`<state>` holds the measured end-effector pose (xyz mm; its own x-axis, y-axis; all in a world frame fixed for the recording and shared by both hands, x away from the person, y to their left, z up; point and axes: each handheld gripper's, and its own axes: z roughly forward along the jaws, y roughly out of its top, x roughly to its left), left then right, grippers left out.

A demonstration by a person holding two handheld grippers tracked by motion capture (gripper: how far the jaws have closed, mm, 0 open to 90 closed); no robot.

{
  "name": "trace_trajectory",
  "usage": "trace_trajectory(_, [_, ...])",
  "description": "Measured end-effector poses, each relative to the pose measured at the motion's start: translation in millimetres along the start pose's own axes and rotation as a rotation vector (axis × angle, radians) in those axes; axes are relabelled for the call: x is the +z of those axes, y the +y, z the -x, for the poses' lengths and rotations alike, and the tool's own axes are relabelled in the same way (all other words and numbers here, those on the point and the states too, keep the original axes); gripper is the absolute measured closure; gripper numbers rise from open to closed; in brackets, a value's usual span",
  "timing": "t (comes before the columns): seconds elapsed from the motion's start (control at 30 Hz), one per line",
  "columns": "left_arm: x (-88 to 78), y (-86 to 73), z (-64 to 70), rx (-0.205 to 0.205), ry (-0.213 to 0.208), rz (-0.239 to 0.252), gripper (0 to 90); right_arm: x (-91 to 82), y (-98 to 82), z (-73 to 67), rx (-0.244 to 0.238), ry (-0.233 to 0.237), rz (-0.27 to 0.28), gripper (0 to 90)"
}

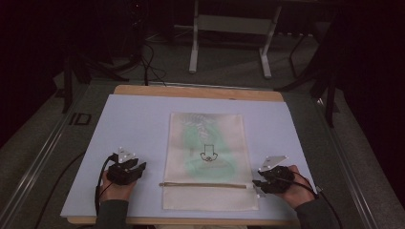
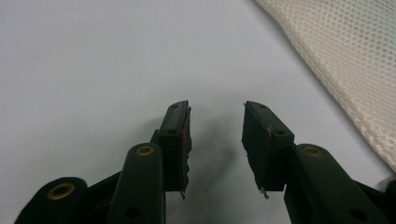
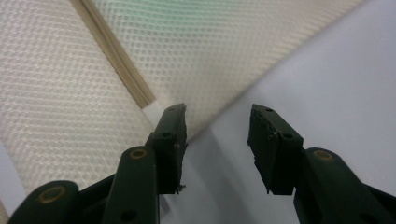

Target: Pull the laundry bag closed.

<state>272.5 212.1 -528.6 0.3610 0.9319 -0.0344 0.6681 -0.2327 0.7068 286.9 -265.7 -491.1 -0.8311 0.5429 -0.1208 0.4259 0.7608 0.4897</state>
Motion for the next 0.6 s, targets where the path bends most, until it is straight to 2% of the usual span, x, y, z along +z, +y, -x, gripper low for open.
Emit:
trace_trajectory(0.1, [-0.4, -0.3, -0.7, 0.002, -0.001, -0.010, 63.2, 3.3, 4.4, -3.2, -0.015, 0.013, -0.005, 56.1])
trace_trajectory(0.6, [-3.7, -0.1, 0.2, -0.009, -0.016, 0.012, 62.9, 9.9, 25.7, -19.4, -0.088, 0.057, -0.025, 55.5])
